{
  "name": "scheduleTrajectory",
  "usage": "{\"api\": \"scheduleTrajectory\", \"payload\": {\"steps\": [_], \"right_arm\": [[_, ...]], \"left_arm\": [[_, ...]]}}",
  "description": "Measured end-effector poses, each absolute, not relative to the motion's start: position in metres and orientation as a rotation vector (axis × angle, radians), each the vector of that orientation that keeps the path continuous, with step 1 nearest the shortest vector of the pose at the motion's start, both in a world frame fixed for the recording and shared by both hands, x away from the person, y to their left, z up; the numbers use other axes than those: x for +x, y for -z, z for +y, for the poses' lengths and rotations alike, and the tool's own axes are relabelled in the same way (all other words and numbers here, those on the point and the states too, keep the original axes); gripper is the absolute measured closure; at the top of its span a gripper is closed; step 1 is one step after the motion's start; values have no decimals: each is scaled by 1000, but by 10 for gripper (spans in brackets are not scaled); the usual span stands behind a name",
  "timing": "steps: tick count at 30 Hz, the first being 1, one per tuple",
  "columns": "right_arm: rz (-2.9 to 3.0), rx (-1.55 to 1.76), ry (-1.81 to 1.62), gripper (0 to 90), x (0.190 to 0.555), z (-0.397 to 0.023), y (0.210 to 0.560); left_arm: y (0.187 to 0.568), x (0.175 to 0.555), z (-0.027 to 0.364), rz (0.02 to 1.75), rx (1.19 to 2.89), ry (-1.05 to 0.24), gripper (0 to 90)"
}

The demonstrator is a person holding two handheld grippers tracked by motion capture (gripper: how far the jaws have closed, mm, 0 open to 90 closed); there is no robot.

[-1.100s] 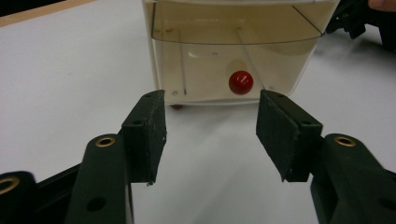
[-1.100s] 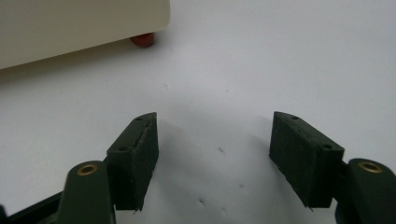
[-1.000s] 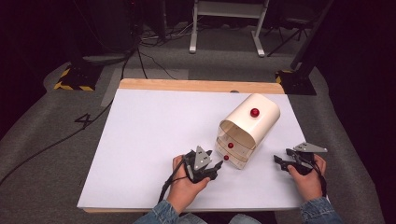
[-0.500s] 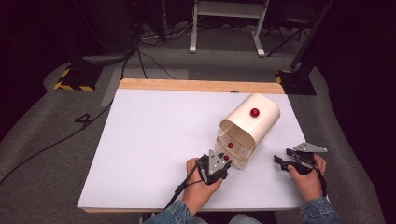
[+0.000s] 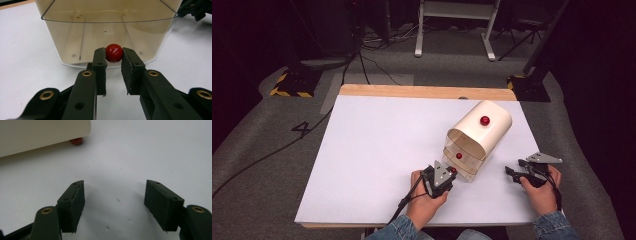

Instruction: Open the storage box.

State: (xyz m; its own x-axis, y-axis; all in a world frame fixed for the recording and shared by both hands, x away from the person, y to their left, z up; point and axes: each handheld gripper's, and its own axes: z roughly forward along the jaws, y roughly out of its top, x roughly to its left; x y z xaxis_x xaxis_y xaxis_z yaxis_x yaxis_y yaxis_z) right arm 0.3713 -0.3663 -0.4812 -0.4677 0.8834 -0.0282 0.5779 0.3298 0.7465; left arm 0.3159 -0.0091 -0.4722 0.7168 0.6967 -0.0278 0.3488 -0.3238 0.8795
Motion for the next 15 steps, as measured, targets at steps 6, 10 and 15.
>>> {"api": "scheduleTrajectory", "payload": {"steps": [6,10,15], "right_arm": [[2169,1287,-950,331,371,-366,481],[2169,1286,-950,332,371,-366,481],[2169,1286,-950,331,371,-366,481]], "left_arm": [[469,304,2,801,1942,-443,740],[466,292,13,791,1943,-442,740],[462,275,28,784,1947,-441,740]]}}
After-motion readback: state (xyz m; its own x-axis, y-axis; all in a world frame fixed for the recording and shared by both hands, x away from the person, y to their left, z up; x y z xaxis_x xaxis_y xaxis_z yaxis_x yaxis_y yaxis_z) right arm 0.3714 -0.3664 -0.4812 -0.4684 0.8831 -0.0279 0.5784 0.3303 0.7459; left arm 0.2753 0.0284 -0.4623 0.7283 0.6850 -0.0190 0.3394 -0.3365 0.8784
